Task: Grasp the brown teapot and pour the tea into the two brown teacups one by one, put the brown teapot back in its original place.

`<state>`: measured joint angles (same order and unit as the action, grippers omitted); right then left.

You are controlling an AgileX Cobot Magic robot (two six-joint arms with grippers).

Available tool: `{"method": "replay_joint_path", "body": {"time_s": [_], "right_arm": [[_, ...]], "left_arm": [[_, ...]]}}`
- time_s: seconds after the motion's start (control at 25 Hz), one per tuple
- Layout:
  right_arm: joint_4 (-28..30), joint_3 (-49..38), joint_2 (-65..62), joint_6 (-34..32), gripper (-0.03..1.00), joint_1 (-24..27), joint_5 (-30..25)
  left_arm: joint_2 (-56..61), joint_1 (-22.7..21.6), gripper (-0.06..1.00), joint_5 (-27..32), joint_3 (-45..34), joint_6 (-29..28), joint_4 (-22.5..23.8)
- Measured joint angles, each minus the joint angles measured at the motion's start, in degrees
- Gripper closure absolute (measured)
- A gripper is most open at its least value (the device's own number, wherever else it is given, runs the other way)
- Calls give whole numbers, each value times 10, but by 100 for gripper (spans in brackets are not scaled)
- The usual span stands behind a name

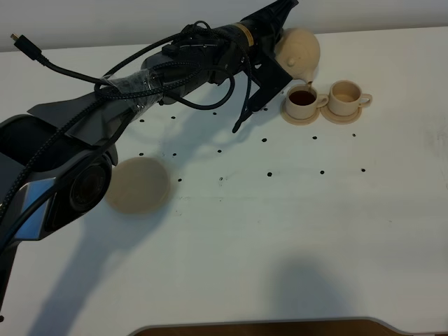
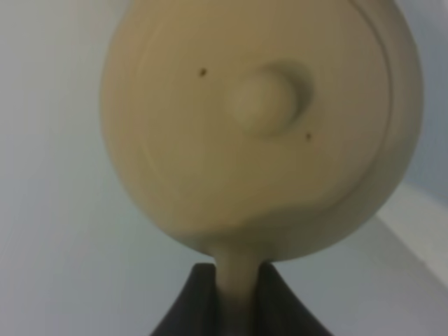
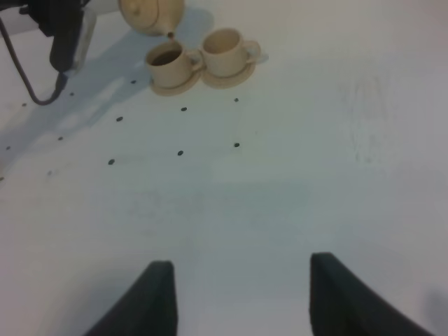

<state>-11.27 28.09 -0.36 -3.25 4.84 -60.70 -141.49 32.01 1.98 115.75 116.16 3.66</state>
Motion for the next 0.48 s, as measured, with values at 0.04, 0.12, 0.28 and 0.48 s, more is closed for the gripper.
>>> {"method": "replay_joint_path", "body": {"time_s": [0.04,0.12,0.28,0.48], "right_arm": [[0,0,0,0,52,0,0],[0,0,0,0,52,0,0],[0,0,0,0,52,0,0],[0,0,0,0,52,0,0]], "left_arm": [[0,0,81,4,0,0,-7],[1,0,81,17,0,0,-17],[10,-1,81,44,0,-5,-37],[29,-3,81,81,0,-61,-37]]}}
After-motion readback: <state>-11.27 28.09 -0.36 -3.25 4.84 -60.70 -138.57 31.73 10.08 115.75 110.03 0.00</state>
